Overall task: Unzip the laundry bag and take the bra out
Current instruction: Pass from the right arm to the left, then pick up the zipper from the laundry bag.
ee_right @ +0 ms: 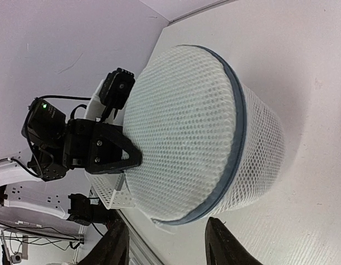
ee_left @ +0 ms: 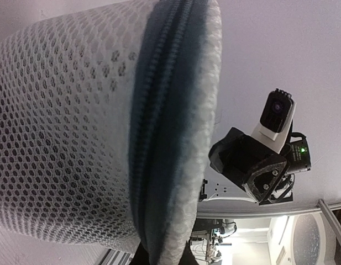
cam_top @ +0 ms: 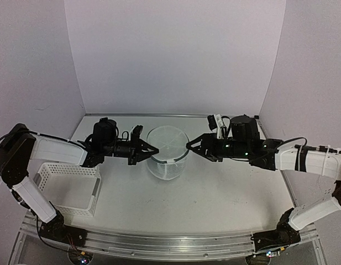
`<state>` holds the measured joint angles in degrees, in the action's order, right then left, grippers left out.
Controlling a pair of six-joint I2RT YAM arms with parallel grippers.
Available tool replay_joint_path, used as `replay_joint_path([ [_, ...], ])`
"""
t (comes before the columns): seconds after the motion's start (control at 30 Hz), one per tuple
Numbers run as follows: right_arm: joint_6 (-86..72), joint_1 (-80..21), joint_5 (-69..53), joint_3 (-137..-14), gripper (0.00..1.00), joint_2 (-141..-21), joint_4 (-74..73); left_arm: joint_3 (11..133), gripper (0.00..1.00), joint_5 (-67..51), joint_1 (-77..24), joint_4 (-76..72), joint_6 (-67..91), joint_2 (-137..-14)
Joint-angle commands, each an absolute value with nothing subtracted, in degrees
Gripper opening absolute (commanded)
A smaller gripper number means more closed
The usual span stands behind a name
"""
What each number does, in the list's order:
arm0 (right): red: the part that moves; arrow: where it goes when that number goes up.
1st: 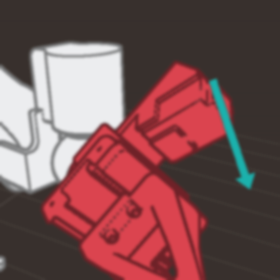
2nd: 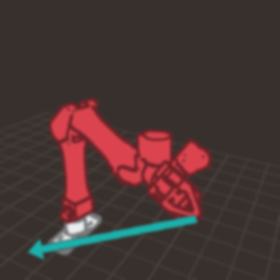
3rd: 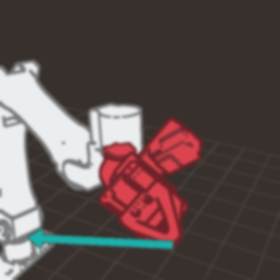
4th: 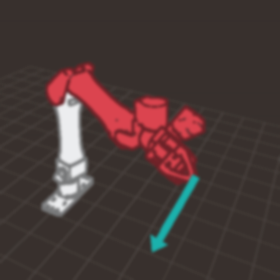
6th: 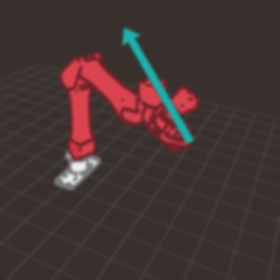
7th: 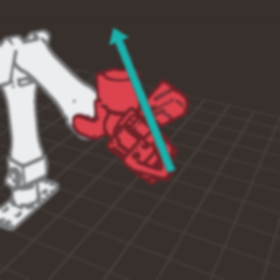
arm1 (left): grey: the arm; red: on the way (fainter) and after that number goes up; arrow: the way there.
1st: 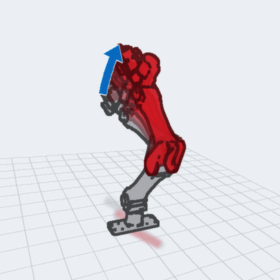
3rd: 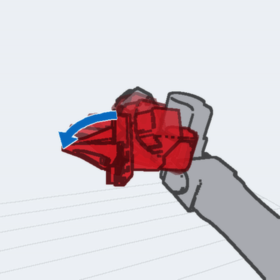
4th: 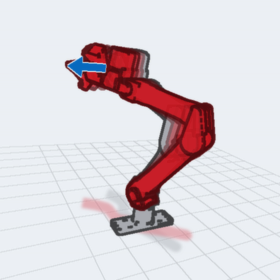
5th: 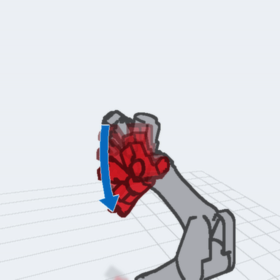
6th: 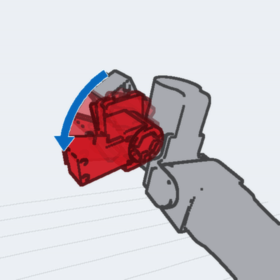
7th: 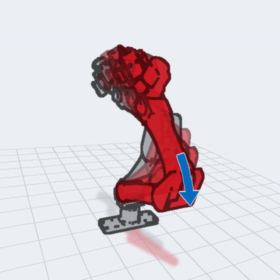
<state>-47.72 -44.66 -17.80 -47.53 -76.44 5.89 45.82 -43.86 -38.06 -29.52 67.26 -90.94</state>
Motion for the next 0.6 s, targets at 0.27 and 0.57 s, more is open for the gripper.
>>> replay_joint_path([
  [0.27,-26.11,-48.45,-17.59,-47.86,0.57,-68.37,2.63,48.18,0.0,-42.36,-36.57,-33.24,74.88,-90.98],
  [0.57,-8.23,-53.97,-13.94,-39.27,0.53,-67.79,18.94,47.26,0.0,-41.13,-36.39,-34.94,78.74,-89.29],
])
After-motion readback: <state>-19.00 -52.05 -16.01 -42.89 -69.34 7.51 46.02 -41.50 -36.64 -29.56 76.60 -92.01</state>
